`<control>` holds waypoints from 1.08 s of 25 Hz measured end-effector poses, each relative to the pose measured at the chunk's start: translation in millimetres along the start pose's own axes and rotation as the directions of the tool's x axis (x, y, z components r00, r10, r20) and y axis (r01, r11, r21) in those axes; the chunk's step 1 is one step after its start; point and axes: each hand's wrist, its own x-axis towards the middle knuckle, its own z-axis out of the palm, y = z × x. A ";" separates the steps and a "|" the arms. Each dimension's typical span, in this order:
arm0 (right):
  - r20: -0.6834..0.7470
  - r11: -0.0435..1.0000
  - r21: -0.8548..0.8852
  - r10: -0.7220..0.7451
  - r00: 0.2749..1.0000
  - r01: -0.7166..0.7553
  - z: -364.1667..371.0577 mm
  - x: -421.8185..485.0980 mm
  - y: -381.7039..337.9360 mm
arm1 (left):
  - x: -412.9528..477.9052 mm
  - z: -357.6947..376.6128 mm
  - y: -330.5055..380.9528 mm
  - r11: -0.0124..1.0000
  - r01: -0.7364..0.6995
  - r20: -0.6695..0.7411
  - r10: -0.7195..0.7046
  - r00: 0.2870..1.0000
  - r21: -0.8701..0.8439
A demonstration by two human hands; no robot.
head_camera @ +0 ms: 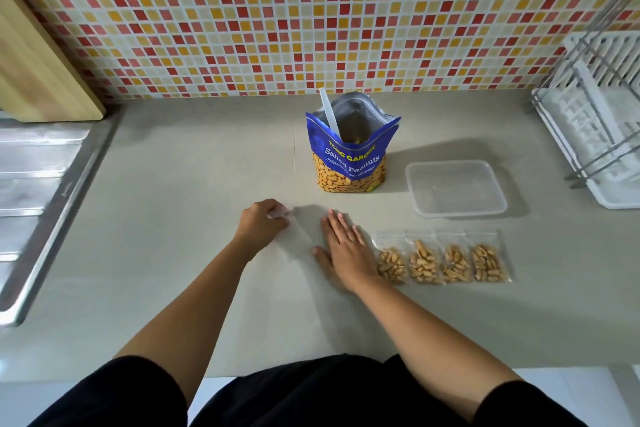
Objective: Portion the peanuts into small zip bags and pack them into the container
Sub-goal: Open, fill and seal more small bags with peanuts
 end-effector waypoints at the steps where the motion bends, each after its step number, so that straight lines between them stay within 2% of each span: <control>1: -0.011 0.998 0.063 0.011 1.000 -0.010 -3.5 0.7 -0.6 | -3.4 -3.6 0.7 0.989 0.042 0.032 -0.038 0.999 -0.143; 3: -0.054 0.951 0.297 0.105 0.993 -0.084 -11.4 1.8 -5.8 | -12.1 -7.0 2.3 0.923 0.103 0.108 -0.068 0.992 -0.371; 5: -0.130 0.838 0.526 0.247 0.960 -0.145 -18.4 1.2 -11.4 | -20.7 -4.9 4.5 0.858 0.131 0.149 -0.065 0.987 -0.497; 6: -0.141 0.794 0.585 0.300 0.943 -0.166 -22.8 0.5 -13.7 | -24.4 -3.1 6.1 0.823 0.137 0.154 -0.061 0.986 -0.551; 9: -0.010 0.656 0.724 0.321 0.947 -0.215 -35.6 -3.4 -23.9 | -32.7 1.0 11.5 0.712 0.144 0.149 -0.057 0.987 -0.687; 13: -0.019 0.291 0.952 0.366 0.931 -0.095 -45.6 5.2 -32.8 | -37.2 -3.8 17.2 0.625 0.165 0.164 -0.060 0.985 -0.763; 15: -0.007 0.171 0.983 0.374 0.927 -0.062 -51.6 7.3 -29.9 | -40.3 -10.4 22.7 0.571 0.180 0.183 -0.053 0.982 -0.801; 18: -0.039 0.082 0.997 0.397 0.917 0.007 -74.0 3.1 -23.6 | -50.9 -23.8 41.1 0.552 0.148 0.180 0.004 0.984 -0.821; 21: -0.154 0.078 0.988 0.422 0.894 0.133 -111.1 -1.2 -24.5 | -61.0 -44.3 64.3 0.624 -0.001 0.095 0.121 0.988 -0.781; 24: -0.225 0.062 0.974 0.350 0.909 0.217 -145.2 -6.1 -30.9 | -68.2 -53.4 86.5 0.699 -0.140 0.079 0.271 0.959 -0.701; 27: -0.237 0.048 0.971 0.306 0.922 0.234 -164.8 -15.4 -34.7 | -72.9 -49.6 99.2 0.732 -0.252 0.061 0.372 0.926 -0.633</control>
